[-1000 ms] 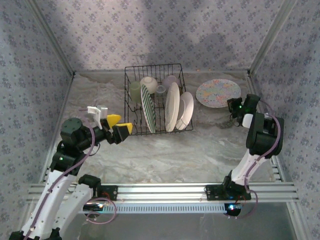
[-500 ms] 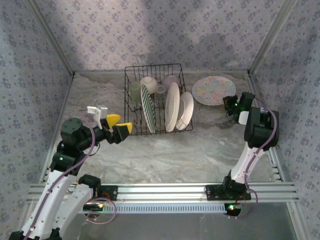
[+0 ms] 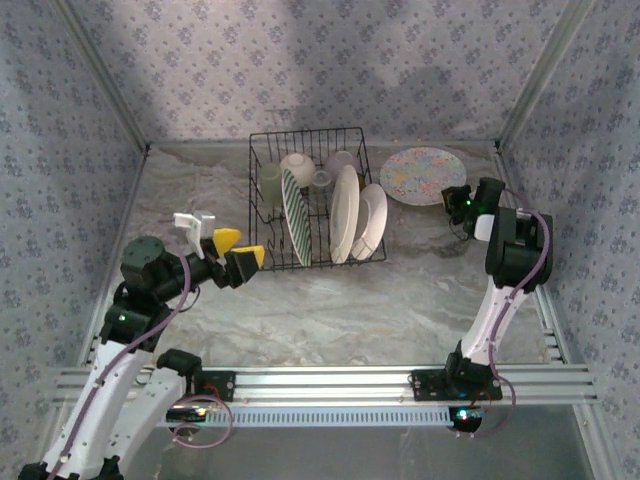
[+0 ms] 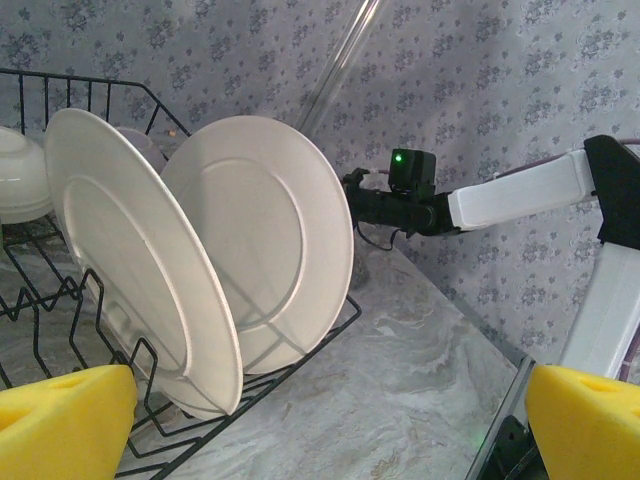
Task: Unload the mixed dishes from the dish rack
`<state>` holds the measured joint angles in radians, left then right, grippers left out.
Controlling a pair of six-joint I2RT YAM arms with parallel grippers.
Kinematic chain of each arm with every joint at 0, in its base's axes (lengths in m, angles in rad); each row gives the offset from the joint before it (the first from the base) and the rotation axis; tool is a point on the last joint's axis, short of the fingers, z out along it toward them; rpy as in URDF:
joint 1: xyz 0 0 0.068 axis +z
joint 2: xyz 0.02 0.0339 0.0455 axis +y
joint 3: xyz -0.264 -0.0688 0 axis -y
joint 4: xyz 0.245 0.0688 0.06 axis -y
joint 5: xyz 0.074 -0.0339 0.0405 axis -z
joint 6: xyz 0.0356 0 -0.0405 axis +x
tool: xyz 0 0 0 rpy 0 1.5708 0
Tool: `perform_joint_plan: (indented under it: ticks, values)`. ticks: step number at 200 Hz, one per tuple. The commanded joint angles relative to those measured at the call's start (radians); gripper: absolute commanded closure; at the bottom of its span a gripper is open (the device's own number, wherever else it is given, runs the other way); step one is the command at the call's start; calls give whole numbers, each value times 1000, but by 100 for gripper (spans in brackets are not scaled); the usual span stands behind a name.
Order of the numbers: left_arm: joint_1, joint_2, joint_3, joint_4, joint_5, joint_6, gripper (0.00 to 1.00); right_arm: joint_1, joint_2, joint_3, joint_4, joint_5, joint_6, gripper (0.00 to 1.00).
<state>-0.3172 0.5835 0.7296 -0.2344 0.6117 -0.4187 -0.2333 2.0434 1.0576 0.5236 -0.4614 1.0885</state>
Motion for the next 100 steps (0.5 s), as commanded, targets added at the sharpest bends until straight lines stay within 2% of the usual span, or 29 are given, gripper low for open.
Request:
perform_joint_plan:
  ticks: [1, 48, 74, 100]
  values:
    - [-8, -15, -10, 12, -3, 14, 1, 3, 40, 15, -9, -5, 9, 86]
    - [-8, -22, -10, 7, -9, 12, 1, 7, 38, 15, -74, 23, 7, 64]
    - [-8, -28, -13, 4, -9, 3, 1, 6, 33, 20, -111, 21, 0, 54]
    - [-8, -37, -15, 5, -12, 0, 1, 9, -9, 22, -200, 44, -27, 40]
